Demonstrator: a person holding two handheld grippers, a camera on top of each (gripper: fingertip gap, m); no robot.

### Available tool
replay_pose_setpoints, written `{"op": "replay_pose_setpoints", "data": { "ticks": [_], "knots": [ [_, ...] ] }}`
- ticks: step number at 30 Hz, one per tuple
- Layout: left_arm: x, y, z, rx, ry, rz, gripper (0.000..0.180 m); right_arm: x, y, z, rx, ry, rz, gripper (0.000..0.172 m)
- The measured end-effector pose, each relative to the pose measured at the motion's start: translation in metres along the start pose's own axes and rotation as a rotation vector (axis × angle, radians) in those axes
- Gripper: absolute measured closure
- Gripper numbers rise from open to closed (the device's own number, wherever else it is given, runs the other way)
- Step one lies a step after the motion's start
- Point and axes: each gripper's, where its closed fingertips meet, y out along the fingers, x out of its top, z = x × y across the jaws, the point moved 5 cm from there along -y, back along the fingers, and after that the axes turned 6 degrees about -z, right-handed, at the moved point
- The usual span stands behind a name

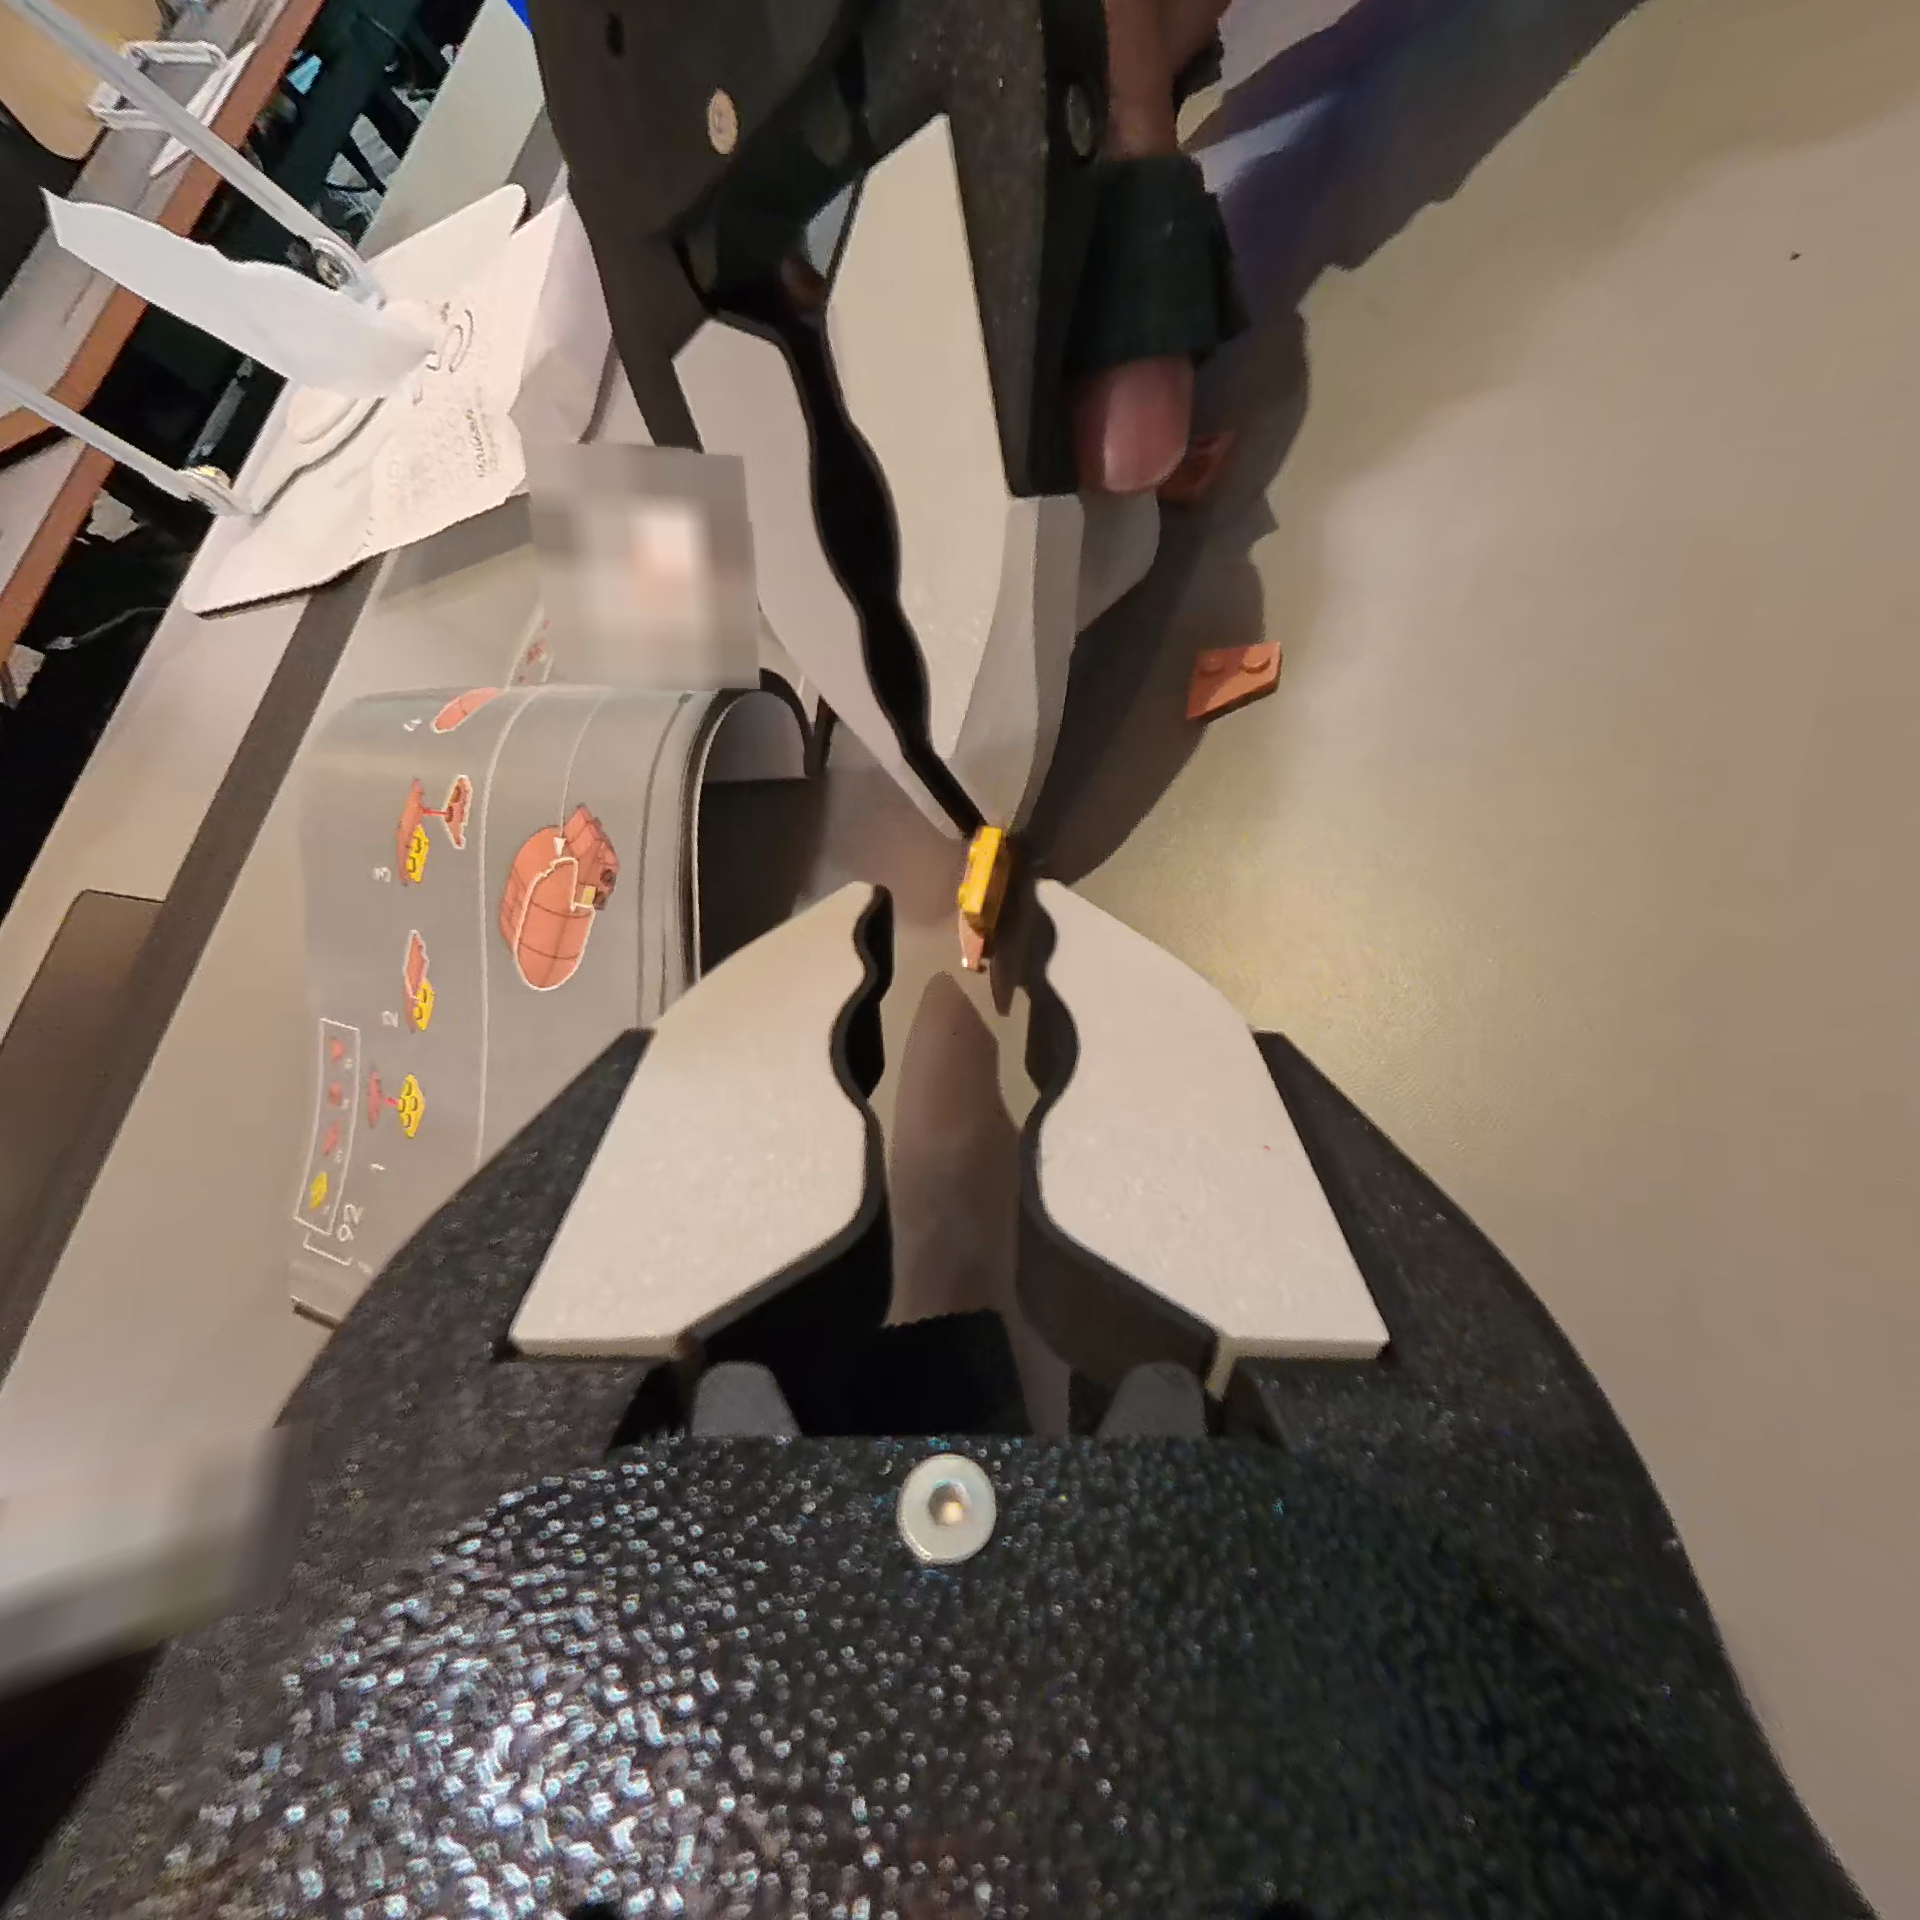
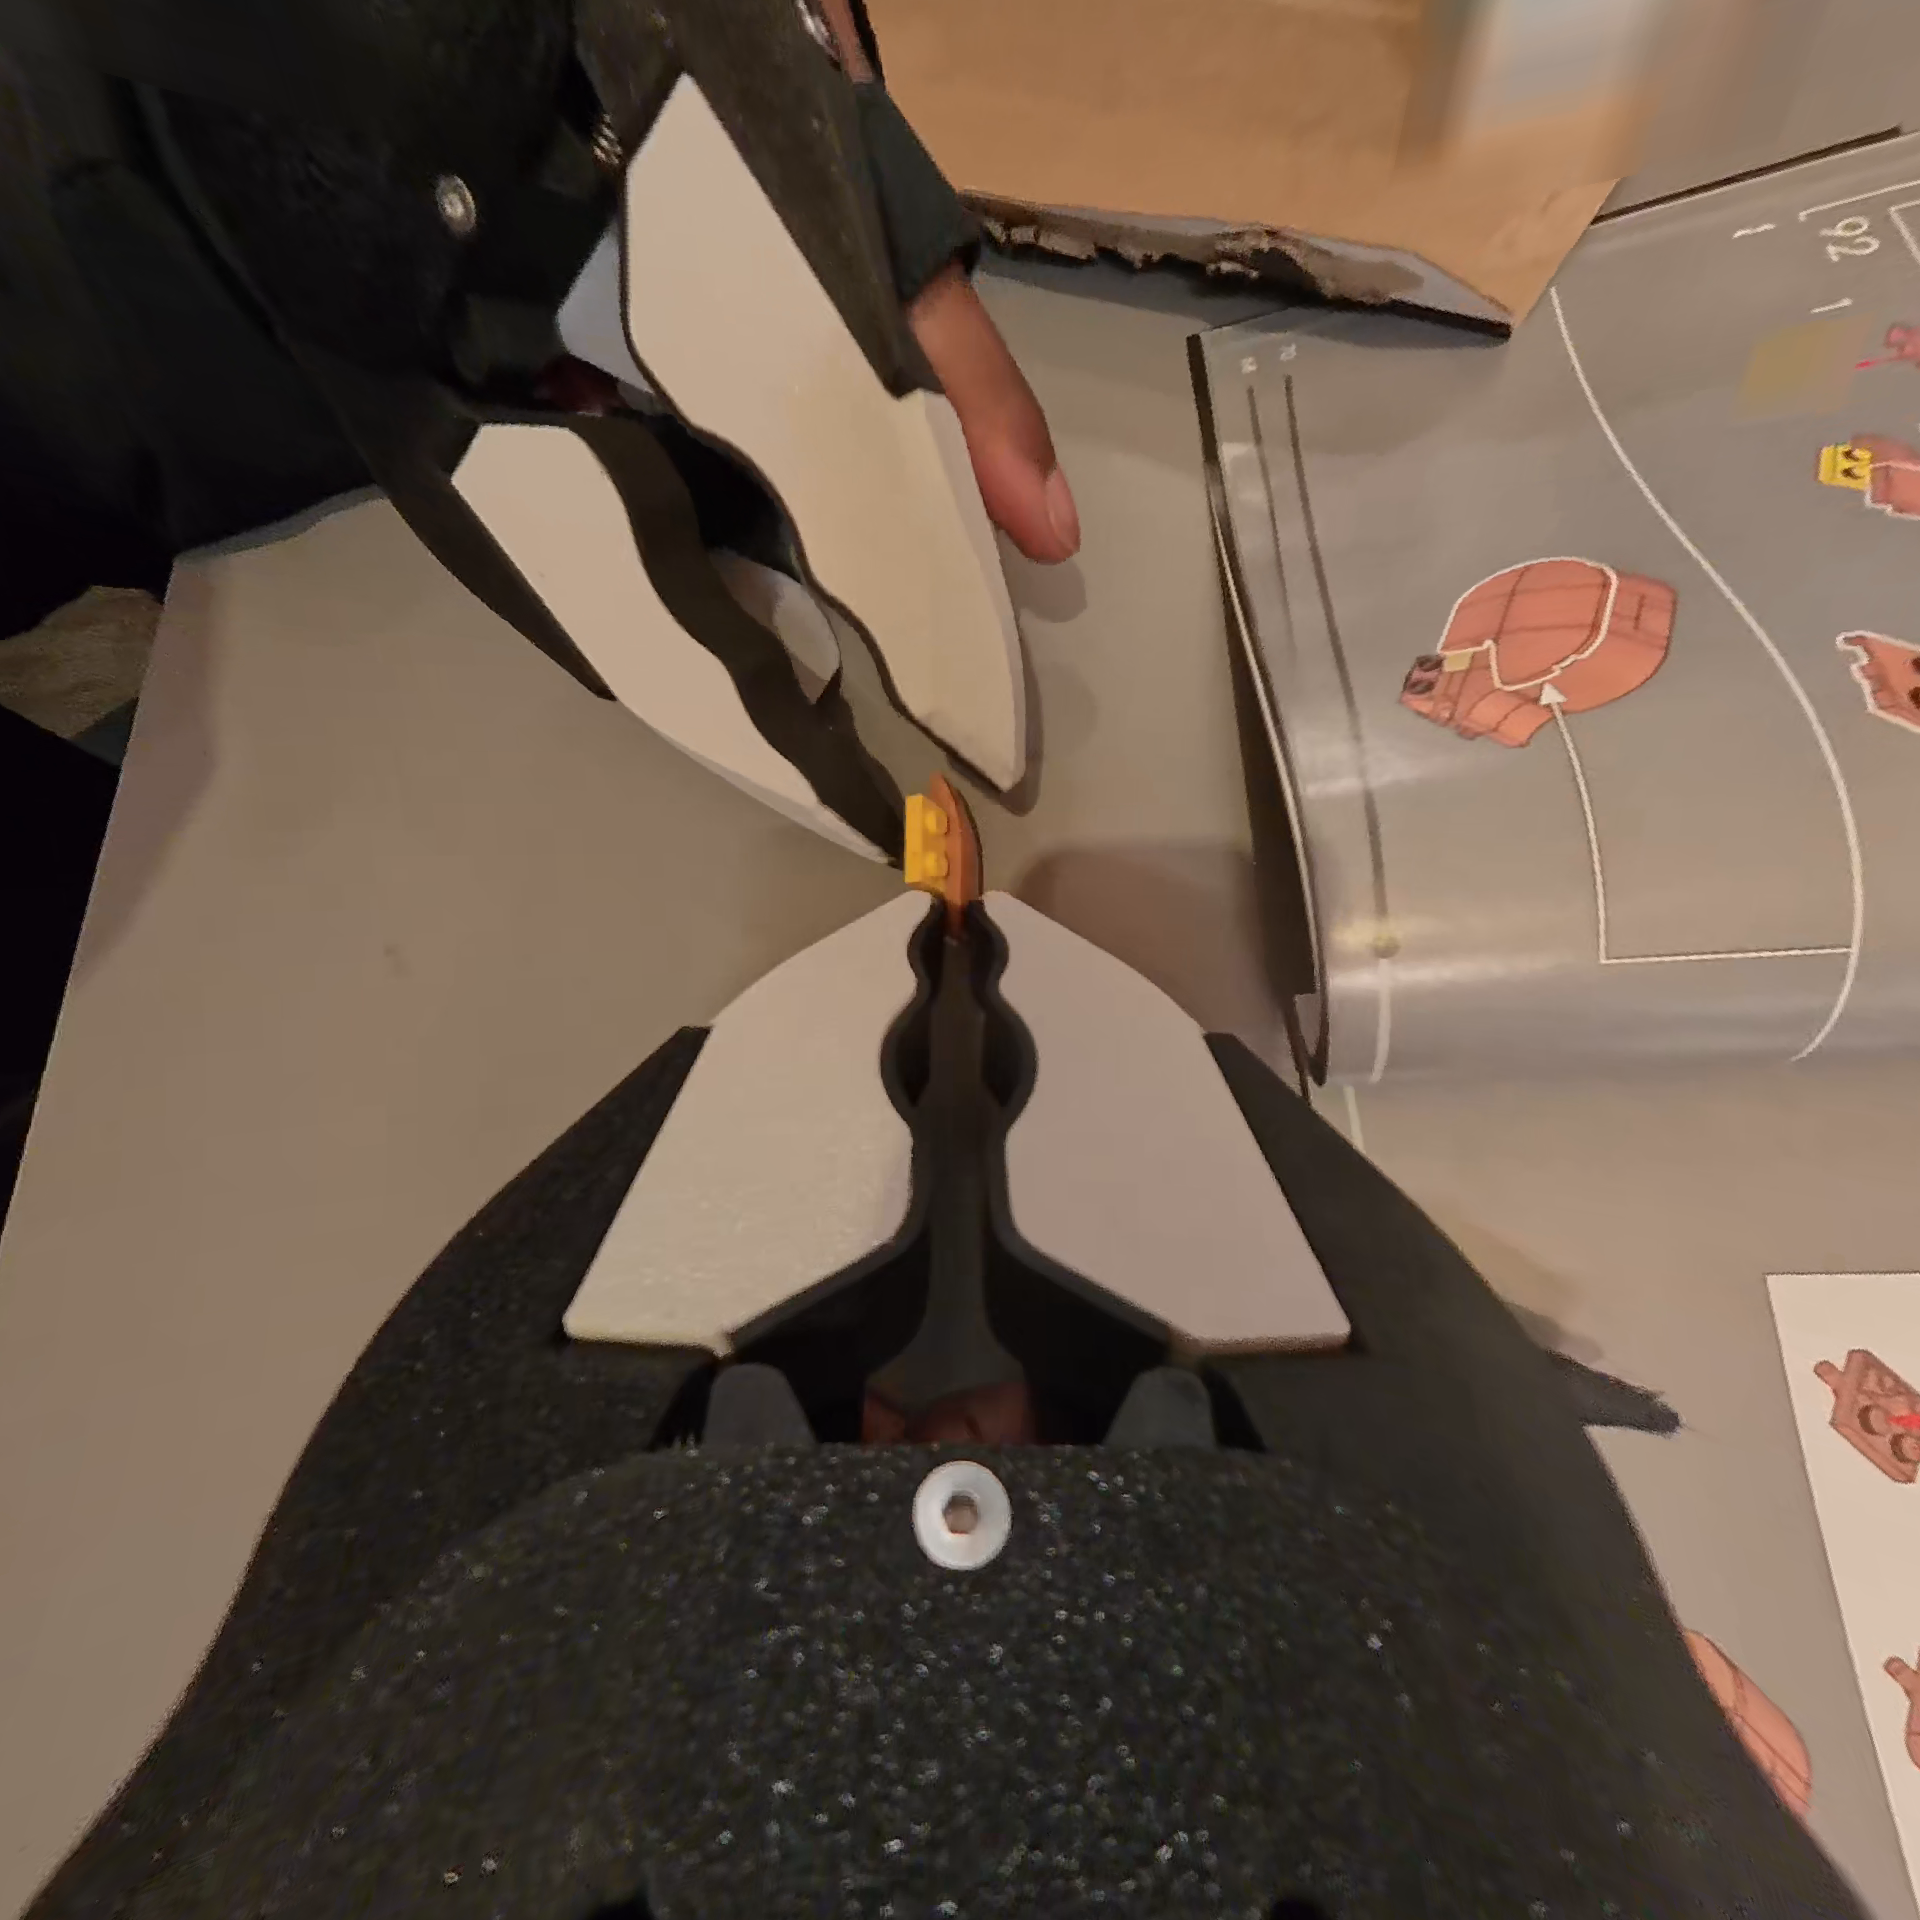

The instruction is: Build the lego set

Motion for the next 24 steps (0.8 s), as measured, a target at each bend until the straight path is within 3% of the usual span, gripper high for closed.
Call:
{"op": "replay_pose_setpoints", "data": {
  "ticks": [2,9,15,20,24],
  "knots": [
    [0.000,0.001,-0.003,-0.027,-0.002,0.010,0.169,0.000,0.001,0.001,0.003,-0.019,-0.003,0.168],
    [0.000,0.001,-0.004,-0.034,-0.020,0.018,0.174,0.002,-0.005,0.010,-0.047,-0.139,-0.078,0.163],
    [0.013,-0.006,-0.003,-0.055,-0.090,-0.080,0.175,-0.006,-0.024,0.022,-0.181,-0.306,-0.184,0.153],
    [0.023,-0.008,-0.007,-0.090,-0.128,-0.139,0.175,-0.005,-0.024,0.029,-0.215,-0.362,-0.190,0.154],
    [0.026,-0.009,-0.007,-0.107,-0.152,-0.166,0.175,-0.003,-0.021,0.034,-0.210,-0.369,-0.207,0.166]
  ]
}}
